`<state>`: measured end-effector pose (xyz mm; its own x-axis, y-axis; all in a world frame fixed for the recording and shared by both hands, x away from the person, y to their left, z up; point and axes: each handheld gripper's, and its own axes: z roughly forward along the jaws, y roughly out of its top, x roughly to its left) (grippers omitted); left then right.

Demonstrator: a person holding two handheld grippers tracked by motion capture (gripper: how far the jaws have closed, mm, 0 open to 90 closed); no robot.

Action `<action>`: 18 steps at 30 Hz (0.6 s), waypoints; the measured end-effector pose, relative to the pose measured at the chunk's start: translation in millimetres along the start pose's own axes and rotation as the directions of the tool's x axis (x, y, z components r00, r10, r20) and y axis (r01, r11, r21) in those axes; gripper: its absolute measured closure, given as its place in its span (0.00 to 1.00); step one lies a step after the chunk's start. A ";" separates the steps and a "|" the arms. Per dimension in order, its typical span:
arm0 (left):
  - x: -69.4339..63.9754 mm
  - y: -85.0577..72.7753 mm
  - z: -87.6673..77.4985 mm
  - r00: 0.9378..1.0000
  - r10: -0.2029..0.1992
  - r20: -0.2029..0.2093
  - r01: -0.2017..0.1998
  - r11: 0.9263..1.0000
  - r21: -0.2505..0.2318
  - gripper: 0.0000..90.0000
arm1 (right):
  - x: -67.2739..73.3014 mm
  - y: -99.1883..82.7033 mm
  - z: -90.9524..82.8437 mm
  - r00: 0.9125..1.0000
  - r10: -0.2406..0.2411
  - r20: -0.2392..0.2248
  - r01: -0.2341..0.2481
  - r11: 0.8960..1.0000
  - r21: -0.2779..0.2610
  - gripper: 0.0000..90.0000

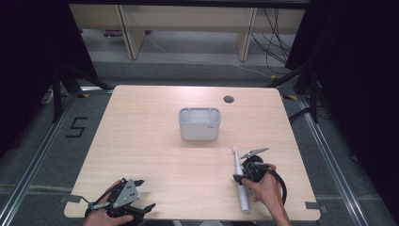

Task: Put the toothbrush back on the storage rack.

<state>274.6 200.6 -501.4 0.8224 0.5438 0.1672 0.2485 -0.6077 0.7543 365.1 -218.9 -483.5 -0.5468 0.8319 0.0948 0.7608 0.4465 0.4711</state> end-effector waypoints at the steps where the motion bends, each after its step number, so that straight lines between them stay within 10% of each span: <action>1: -0.1 0.1 -0.2 1.000 0.002 0.000 -0.002 1.000 0.000 0.16 | 1.8 1.4 -1.0 1.000 0.018 -0.006 -0.018 1.000 0.020 0.59; 18: 1.0 -0.7 0.4 1.000 0.007 -0.001 -0.007 1.000 0.013 0.16 | 5.0 21.5 5.6 0.994 -0.113 -0.015 0.113 0.972 0.205 0.70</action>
<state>275.5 201.3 -502.0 0.8238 0.5398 0.1733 0.2491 -0.6192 0.7447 380.8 -203.3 -477.9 -0.6341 0.7714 0.0539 0.7495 0.5959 0.2885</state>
